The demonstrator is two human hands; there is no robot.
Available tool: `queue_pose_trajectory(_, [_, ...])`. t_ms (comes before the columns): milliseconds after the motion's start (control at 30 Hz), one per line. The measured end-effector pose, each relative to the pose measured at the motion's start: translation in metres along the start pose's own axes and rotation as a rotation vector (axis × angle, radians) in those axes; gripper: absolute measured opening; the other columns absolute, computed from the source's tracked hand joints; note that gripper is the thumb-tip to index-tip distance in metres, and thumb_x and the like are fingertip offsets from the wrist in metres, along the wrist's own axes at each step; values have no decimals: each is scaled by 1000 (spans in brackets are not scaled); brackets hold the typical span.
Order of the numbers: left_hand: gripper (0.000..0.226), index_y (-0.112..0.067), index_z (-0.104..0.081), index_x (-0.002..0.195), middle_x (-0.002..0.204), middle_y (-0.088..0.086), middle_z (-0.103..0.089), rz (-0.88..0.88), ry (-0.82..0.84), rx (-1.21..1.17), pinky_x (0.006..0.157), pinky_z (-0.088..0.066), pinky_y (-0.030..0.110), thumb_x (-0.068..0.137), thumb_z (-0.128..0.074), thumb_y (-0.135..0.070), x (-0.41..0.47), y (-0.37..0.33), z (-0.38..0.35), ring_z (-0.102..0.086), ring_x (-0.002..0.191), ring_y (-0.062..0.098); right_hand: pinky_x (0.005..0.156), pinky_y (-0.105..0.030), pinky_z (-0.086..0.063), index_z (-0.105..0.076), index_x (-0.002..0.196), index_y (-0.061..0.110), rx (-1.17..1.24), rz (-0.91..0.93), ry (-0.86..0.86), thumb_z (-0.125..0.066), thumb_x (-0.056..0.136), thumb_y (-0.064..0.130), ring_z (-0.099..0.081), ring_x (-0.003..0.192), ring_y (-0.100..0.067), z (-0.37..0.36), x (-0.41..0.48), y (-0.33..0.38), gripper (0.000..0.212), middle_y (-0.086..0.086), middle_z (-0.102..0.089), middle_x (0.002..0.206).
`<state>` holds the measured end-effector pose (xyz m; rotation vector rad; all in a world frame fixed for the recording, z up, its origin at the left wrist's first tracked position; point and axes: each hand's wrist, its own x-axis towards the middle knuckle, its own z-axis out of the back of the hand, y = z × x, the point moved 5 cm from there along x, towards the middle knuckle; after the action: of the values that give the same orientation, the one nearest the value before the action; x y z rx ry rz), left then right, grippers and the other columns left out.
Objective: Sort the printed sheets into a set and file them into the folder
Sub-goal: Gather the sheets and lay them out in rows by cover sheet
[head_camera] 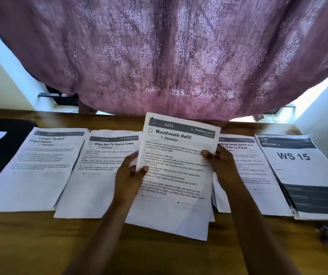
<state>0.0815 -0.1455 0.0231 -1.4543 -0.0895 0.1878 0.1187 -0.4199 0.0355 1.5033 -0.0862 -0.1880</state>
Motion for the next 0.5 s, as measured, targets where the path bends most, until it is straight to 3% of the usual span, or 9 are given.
queue_pose_trajectory(67, [24,-22,-70,103,95,-4,-75,61,-34,-60,78,-57,30,84,-70,-6,-1,-3,25,-72,90,18,90,-54,-52,-67,111,16,49,-30,49,-65,88,15,-66,102,-27,-20,3,0,23,-5,-71,109])
queue_pose_trajectory(133, [16,-19,-73,94,92,-1,-76,98,-92,-78,81,-57,39,84,-71,-7,2,-5,53,-73,87,20,87,-62,-47,-66,114,15,81,-76,93,-65,89,18,-65,103,-34,-49,8,0,24,-5,-72,107])
queue_pose_trajectory(233, [8,-14,-75,91,90,3,-76,154,-210,-30,83,-57,46,84,-72,-10,9,-6,101,-73,84,24,85,-48,-55,-64,114,13,93,-97,217,-68,86,12,-68,99,-27,-111,4,3,29,-6,-71,110])
queue_pose_trajectory(300, [4,-12,-75,86,84,3,-76,146,-297,76,82,-58,45,84,-73,-16,13,-9,139,-72,80,25,87,-43,-55,-64,112,16,46,-56,299,-72,82,10,-68,99,-24,-155,-3,4,33,-5,-70,111])
queue_pose_trajectory(500, [23,-13,-68,87,82,6,-69,125,-520,569,71,-51,40,92,-61,-35,28,-10,254,-66,79,27,94,-45,-51,-49,109,32,21,-64,436,-67,85,6,-62,104,-20,-278,-21,9,40,3,-64,112])
